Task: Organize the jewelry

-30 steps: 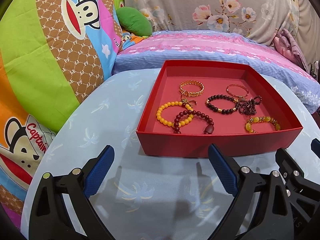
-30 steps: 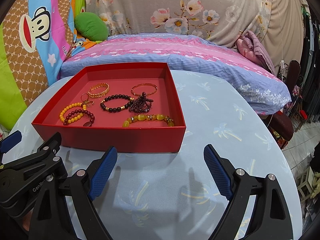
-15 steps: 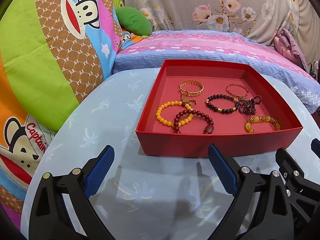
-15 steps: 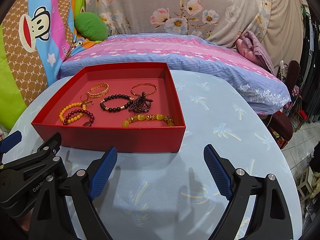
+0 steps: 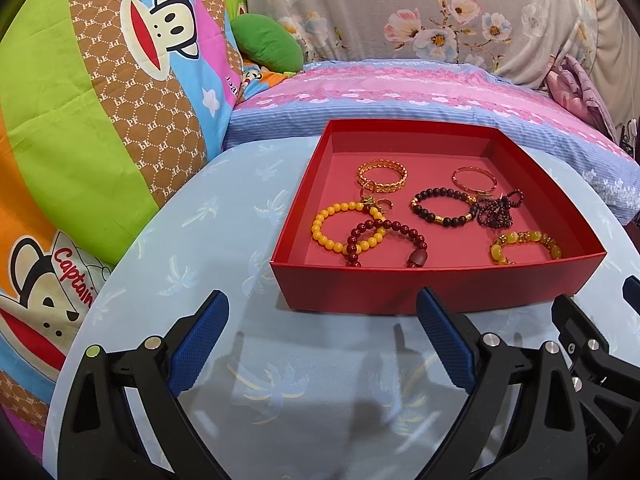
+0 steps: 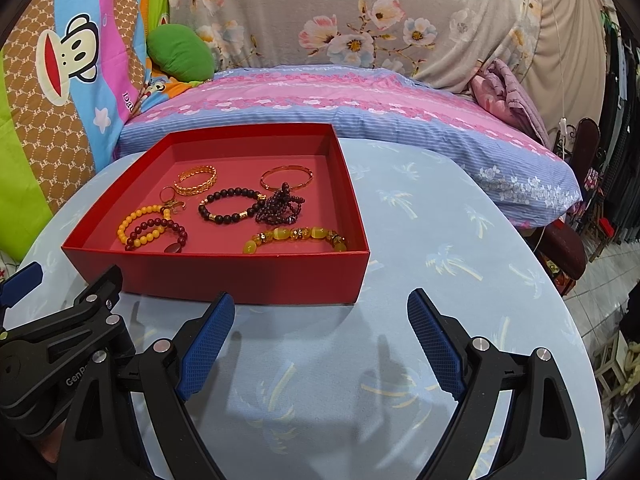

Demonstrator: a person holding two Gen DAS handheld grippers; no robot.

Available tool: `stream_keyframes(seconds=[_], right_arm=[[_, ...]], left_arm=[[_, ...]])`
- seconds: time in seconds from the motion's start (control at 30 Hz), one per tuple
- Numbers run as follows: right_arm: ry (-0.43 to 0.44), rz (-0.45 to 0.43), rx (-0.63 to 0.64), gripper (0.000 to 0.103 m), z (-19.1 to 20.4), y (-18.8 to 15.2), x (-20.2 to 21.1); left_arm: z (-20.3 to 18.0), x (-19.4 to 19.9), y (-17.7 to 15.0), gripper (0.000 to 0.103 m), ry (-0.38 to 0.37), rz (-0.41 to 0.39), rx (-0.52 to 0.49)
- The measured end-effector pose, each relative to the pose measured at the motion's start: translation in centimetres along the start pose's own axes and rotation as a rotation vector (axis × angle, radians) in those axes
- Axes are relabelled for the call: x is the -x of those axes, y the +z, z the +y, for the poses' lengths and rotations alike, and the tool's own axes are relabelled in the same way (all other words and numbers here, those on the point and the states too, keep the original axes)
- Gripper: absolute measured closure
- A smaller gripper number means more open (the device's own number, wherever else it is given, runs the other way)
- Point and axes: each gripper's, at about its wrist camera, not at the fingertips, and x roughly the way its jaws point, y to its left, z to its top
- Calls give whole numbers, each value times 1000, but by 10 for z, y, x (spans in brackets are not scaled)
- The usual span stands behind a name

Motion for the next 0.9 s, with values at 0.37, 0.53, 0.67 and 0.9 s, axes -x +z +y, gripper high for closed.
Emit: stream_keyframes(seconds=[0.37, 0.53, 0.67, 0.9], right_arm=[[0, 0, 0, 18, 0, 0, 0], [0, -1, 0, 18, 0, 0, 1], [0, 0, 0, 18, 0, 0, 0], [1, 0, 0, 18, 0, 0, 0]], left_arm=[[0, -1, -1, 13, 2, -1, -1], [-1, 0, 0, 13, 2, -2, -1], [-1, 0, 0, 14, 1, -3, -2], [-1, 0, 0, 14, 1, -3, -3]])
